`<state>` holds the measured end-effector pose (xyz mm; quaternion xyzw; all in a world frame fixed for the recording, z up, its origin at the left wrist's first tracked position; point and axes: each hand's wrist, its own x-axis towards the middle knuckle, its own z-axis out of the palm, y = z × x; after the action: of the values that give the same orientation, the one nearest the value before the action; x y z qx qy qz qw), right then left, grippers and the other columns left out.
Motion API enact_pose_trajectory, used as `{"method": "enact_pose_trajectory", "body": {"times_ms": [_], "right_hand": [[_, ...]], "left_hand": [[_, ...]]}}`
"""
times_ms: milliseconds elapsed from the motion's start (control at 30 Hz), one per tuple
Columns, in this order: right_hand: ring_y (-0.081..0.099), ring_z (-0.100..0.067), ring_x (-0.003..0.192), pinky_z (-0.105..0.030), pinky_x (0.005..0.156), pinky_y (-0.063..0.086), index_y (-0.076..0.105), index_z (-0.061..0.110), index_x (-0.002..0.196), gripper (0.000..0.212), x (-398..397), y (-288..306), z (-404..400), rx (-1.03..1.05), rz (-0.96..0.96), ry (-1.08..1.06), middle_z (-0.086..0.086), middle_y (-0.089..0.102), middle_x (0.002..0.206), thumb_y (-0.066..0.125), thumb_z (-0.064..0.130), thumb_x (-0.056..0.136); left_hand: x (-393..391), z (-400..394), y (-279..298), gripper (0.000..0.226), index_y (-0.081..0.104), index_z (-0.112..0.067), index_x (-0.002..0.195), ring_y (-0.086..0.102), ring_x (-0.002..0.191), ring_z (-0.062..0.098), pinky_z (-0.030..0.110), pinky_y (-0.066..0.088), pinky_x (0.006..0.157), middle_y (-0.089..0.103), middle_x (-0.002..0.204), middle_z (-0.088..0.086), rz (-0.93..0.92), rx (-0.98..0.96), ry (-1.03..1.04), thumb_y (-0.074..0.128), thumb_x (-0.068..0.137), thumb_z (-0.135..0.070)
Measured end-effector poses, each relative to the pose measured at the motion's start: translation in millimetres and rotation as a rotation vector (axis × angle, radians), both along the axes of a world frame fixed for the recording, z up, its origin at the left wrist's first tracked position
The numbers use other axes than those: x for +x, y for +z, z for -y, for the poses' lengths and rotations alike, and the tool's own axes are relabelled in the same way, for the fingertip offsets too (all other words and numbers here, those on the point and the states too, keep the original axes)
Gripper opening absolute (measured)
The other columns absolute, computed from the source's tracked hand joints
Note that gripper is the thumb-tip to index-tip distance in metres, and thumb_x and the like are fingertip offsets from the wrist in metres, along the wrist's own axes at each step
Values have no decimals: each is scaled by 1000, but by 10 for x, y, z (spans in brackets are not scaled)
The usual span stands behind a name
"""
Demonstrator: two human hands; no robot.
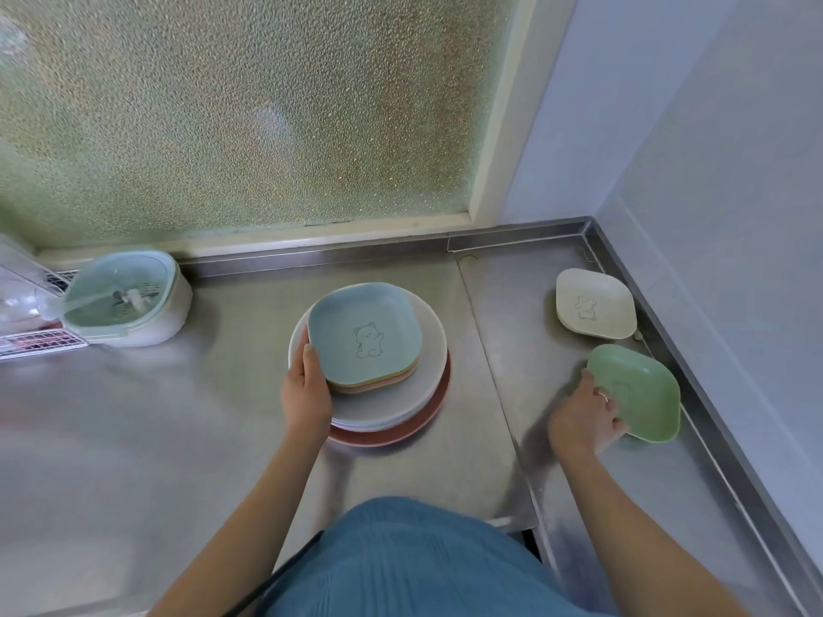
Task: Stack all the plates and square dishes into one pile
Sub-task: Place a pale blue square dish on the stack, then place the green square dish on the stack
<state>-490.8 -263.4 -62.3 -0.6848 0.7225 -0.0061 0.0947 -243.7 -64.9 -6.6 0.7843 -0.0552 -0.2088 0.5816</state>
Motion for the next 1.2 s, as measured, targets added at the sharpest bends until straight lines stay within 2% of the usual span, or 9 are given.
{"method": "enact_pose_trajectory", "body": {"times_ms": [167, 333, 467, 567, 700, 867, 967, 1067, 1200], "right_hand": [[47, -32, 113, -40, 86, 31, 40, 19, 134, 49, -44, 6, -35, -26, -37, -24, -16, 57, 120, 45, 4, 87], [50, -32, 102, -40, 86, 29, 62, 12, 103, 29, -14, 20, -100, -92, -28, -16, -15, 59, 104, 46, 0, 81], [52, -33, 83, -36, 74, 23, 69, 13, 96, 37, 135, 25, -281, -265, 177, 33, -16, 59, 87, 42, 3, 73], [55, -32, 77, -32, 74, 21, 73, 17, 98, 38, 355, 98, -460, -367, 393, 113, -12, 59, 81, 54, -3, 73], [52, -23, 71, -26, 75, 17, 73, 21, 101, 40, 789, 373, -667, -488, 582, 306, -5, 56, 73, 61, -3, 71], [47, -15, 72, -30, 76, 26, 72, 27, 105, 40, 1247, 799, -939, -649, 740, 740, 0, 53, 73, 58, 2, 78], [52, -19, 72, -35, 76, 31, 71, 31, 103, 37, 1376, 837, -1059, -646, 698, 953, 0, 57, 77, 56, 5, 82], [54, -20, 75, -34, 79, 30, 72, 30, 99, 35, 1345, 671, -1103, -572, 620, 1054, 2, 61, 82, 57, 5, 79], [55, -21, 81, -33, 82, 31, 72, 25, 98, 33, 1224, 525, -1044, -468, 589, 1034, 2, 63, 86, 59, 3, 77]], "left_hand": [[1, -4, -7, 41, 46, -34, 138, 52, 104, 14, 27, 36, 83, 59, 115, -5, 22, 11, -3, 29, 102, -31], [-19, 1, 18, 41, 46, -33, 139, 52, 102, 16, 28, 35, 80, 58, 112, -3, 20, 15, -3, 28, 102, -31], [-27, 4, 32, 41, 46, -31, 139, 48, 106, 10, 23, 36, 81, 54, 116, -10, 30, -7, -15, 28, 102, -28], [-19, 2, 23, 41, 46, -30, 139, 49, 106, 11, 21, 37, 81, 55, 117, -9, 23, -6, -9, 28, 102, -27], [4, -6, -15, 41, 48, -27, 138, 51, 106, 15, 27, 37, 86, 58, 116, -3, -7, 4, 8, 30, 102, -29], [5, 7, -10, 41, 48, -25, 138, 51, 99, 16, 26, 35, 82, 58, 110, 0, -7, 40, 9, 29, 102, -28], [22, 3, -20, 40, 54, -22, 133, 53, 99, 17, 28, 37, 81, 60, 106, -2, -20, 22, 1, 31, 102, -30], [40, -14, -58, 33, 61, -12, 116, 54, 92, 21, 32, 41, 79, 62, 88, -2, -58, -22, 24, 34, 100, -23], [30, -17, -29, 34, 64, -24, 115, 55, 93, 18, 34, 43, 85, 63, 96, 0, -90, -60, 47, 34, 100, -29]]}}
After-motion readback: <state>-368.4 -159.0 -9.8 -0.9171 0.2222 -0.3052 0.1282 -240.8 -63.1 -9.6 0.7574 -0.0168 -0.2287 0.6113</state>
